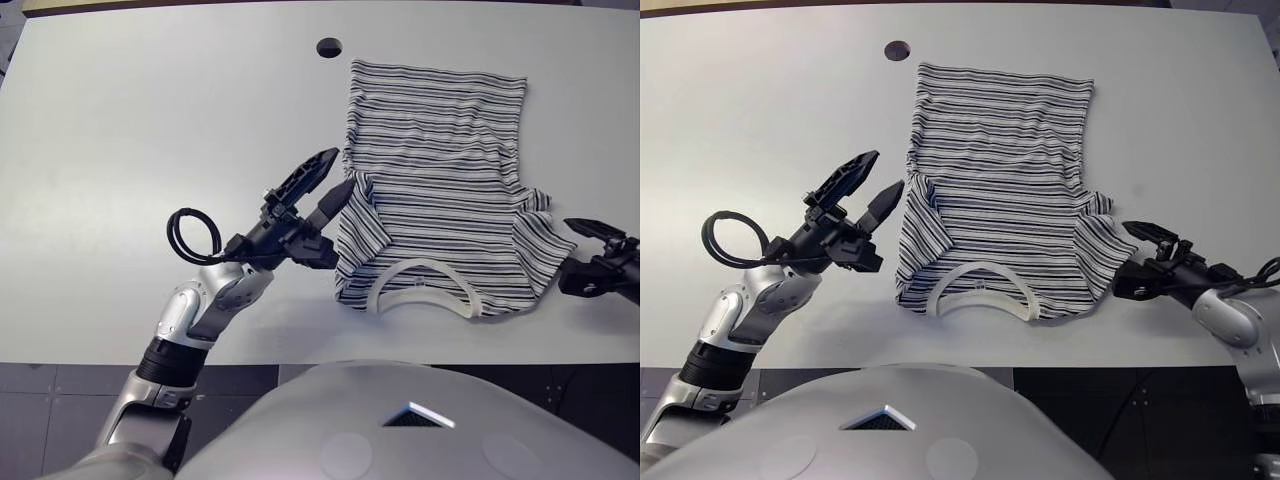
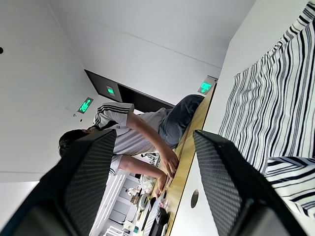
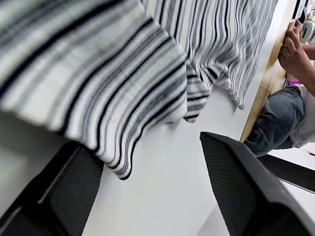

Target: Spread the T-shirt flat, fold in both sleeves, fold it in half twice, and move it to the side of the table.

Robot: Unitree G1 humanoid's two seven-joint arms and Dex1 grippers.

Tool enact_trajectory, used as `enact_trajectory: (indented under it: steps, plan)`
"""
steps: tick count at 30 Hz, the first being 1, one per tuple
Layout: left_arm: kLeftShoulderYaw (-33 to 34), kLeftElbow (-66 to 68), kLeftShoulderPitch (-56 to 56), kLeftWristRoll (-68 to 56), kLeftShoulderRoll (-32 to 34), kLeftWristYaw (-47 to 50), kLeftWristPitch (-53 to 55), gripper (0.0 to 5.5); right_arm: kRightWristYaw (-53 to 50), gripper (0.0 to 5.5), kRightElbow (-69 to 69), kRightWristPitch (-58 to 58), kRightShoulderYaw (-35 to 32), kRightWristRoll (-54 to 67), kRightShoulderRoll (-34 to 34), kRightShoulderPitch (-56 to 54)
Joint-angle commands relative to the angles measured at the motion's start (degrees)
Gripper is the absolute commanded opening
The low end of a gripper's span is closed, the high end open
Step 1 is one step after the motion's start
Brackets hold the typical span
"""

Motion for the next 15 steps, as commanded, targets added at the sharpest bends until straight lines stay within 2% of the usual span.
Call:
enact_trajectory:
  steps: [1,4,15]
  plan:
    - [1.0,-0.9,0.6,-0.2,-0.2,0.5,0.0,2.90,0.4,3.41,2.9,0.9,2.9,-1.6,-1.4,-0.5]
    - [2.2,-1.4,0.9,-0.3,-0.3,0.9,0.2,2.90,0.0,3.41,4.3,1.4,3.8,-1.5,-2.2,-1.6]
    - [3.1,-1.6,0.9,-0.6,-0.9,0.5,-0.1,2.91,-0.1,1.36,5.3,1.1,5.4,0.7,-4.0,-1.5]
